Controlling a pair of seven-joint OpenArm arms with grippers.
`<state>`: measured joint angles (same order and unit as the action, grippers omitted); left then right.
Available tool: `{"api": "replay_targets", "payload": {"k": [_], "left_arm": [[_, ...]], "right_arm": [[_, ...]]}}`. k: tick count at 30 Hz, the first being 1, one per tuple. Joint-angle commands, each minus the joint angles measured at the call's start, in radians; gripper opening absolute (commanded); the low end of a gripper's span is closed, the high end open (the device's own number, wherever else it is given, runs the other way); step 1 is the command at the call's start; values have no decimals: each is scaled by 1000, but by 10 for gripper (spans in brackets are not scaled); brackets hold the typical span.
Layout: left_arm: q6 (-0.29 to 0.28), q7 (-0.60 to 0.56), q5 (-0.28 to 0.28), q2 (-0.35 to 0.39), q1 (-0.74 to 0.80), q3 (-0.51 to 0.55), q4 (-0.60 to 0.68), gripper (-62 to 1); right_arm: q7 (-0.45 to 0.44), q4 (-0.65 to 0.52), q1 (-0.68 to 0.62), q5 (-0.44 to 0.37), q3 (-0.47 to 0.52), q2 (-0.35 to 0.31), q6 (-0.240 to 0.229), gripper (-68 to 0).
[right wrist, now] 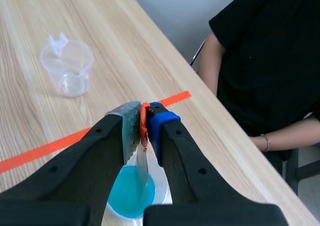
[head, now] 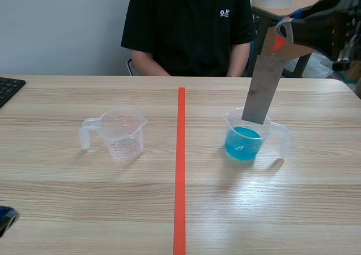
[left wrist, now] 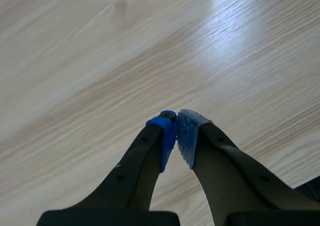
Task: Do the redox reaction experiment.
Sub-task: 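Lower the plate into the blue solution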
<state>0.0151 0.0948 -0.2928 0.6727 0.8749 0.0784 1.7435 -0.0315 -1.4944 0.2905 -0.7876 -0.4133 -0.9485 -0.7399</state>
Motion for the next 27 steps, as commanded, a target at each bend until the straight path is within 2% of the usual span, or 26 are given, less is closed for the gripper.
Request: {"api": "replay_targets", "payload": {"k": [1, 9, 13, 21, 27], "left_arm": [[0, -15, -2, -47, -3, 9, 5, -560], [2, -14, 27, -230, 84, 56, 4, -560], [1, -11, 27, -293, 123, 56, 3, -560], [1, -2, 27, -390, 144, 56, 3, -560], [0, 8, 27, -409, 144, 56, 3, -560]], "right_arm": [[-22, 4, 4, 1, 22, 4, -6, -658], [-31, 90, 2, 59, 22, 88, -6, -658], [-48, 138, 2, 126, 22, 135, -6, -658], [-85, 225, -3, 250, 22, 209, -6, -658], [-115, 240, -26, 333, 22, 232, -6, -658]]}}
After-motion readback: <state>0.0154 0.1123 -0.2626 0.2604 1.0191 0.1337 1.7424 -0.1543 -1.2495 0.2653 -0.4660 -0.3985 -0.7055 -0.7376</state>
